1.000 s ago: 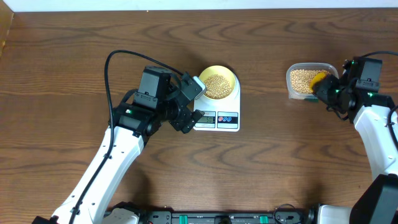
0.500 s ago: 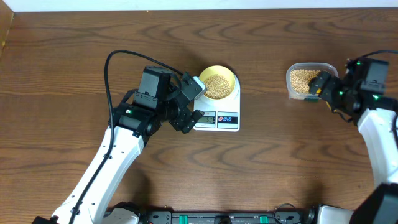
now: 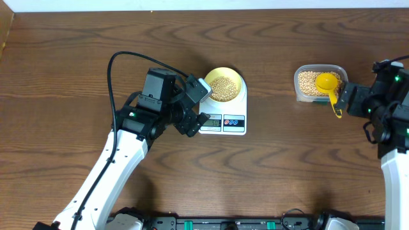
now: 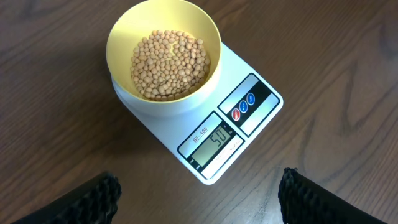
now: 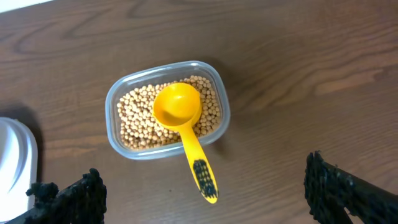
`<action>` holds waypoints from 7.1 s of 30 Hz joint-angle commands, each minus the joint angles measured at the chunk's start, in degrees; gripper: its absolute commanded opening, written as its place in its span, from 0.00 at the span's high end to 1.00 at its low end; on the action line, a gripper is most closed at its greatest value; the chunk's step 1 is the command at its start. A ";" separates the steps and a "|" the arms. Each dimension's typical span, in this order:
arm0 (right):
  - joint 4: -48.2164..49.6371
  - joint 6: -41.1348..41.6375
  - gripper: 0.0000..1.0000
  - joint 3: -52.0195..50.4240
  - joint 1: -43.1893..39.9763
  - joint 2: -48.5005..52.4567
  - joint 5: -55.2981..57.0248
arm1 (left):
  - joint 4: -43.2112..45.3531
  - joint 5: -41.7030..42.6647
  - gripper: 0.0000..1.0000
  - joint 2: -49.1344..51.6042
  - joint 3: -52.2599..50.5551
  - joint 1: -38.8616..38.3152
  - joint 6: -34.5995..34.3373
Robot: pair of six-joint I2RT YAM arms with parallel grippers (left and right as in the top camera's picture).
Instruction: Scoop item into bowl and weigh 50g on scale
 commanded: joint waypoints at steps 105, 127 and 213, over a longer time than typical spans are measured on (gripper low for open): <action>-3.15 -2.29 0.01 0.70 -0.07 -0.44 0.83 | 0.04 -0.07 0.16 -0.42 -0.39 0.26 0.76; -3.15 -2.29 0.01 0.70 -0.07 -0.44 0.83 | 0.04 -0.07 0.16 -0.42 -0.39 0.26 0.76; -3.15 -2.29 0.01 0.70 -0.07 -0.44 0.83 | 32.04 2.51 0.16 -36.87 -45.64 14.73 -21.05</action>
